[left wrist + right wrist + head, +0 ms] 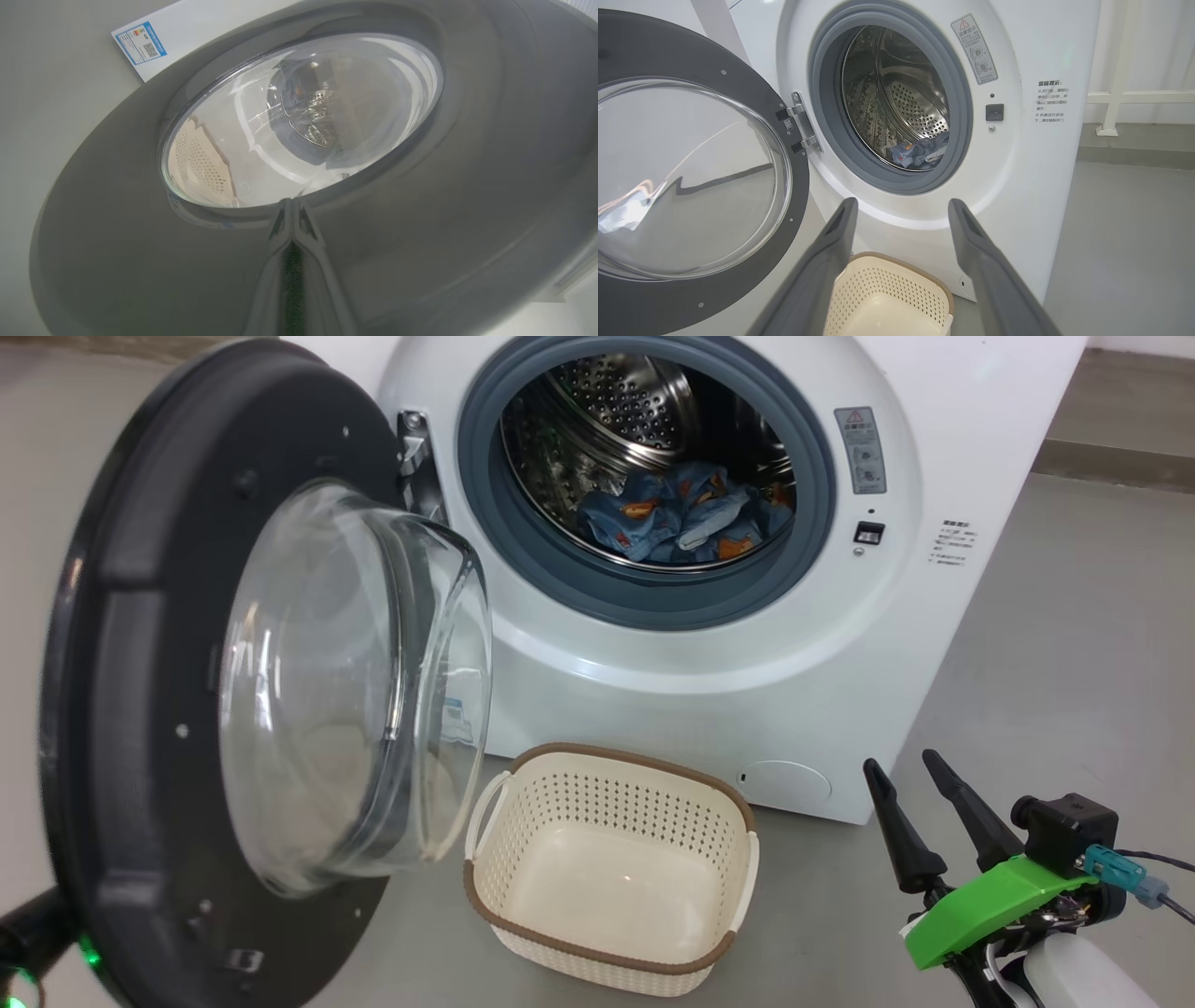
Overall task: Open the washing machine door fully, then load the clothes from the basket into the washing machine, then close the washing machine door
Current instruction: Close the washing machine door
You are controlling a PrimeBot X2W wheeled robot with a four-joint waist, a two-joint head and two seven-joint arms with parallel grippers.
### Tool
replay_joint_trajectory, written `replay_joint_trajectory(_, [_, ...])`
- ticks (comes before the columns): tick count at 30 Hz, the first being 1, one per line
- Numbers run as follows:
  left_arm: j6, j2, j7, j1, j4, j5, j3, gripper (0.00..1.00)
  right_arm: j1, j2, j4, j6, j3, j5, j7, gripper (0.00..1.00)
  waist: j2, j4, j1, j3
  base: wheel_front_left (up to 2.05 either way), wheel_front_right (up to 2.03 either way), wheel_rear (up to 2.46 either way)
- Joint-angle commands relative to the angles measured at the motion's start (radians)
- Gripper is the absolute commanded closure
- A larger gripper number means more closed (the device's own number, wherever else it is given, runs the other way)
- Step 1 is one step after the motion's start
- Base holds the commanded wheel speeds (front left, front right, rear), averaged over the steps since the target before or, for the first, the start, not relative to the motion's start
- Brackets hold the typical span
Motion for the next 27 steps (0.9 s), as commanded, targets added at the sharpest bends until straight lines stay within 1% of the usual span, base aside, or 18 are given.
replay_joint_trajectory(1, [0.018, 0.024, 0.033, 0.003, -0.084, -0.026, 0.02, 1.0, -0.003, -0.002, -0.025, 0.006, 0.005, 0.003, -0.008, 0.0, 0.0, -0.009, -0.0001, -0.002, 0.0, 0.0, 0.0])
replay_joint_trajectory(7, [0.1, -0.036, 0.074, 0.107, -0.314, -0.033, -0.021, 1.0, 0.0, 0.007, -0.027, 0.006, -0.004, 0.001, -0.008, 0.0, 0.0, -0.041, -0.0001, -0.001, 0.0, 0.0, 0.0])
replay_joint_trajectory(11, [0.129, -0.078, 0.071, 0.15, -0.418, -0.027, -0.047, 1.0, -0.003, 0.015, -0.029, 0.006, -0.007, -0.001, -0.008, 0.0, 0.0, -0.071, -0.0001, 0.0, 0.0, 0.0, 0.0])
replay_joint_trajectory(15, [0.141, -0.127, 0.053, 0.176, -0.479, -0.022, -0.072, 1.0, -0.006, 0.023, -0.03, 0.006, -0.013, -0.004, -0.008, 0.0, 0.0, -0.112, -0.0001, 0.002, 0.0, 0.0, 0.0])
replay_joint_trajectory(20, [0.149, -0.167, 0.036, 0.18, -0.502, -0.014, -0.098, 1.0, -0.009, 0.026, -0.031, 0.006, -0.016, -0.007, -0.008, 0.0, 0.0, -0.174, -0.0001, 0.005, 0.0, 0.0, 0.0])
replay_joint_trajectory(24, [0.143, -0.196, 0.008, 0.164, -0.496, -0.004, -0.109, 1.0, -0.011, 0.026, -0.031, 0.006, -0.015, -0.007, -0.008, 0.0, 0.0, -0.227, -0.0001, 0.007, 0.0, 0.0, 0.0])
replay_joint_trajectory(27, [0.129, -0.214, -0.024, 0.148, -0.473, 0.014, -0.114, 1.0, -0.014, 0.026, -0.032, 0.006, -0.015, -0.008, -0.008, 0.0, 0.0, -0.27, -0.0001, 0.009, 0.0, 0.0, 0.0])
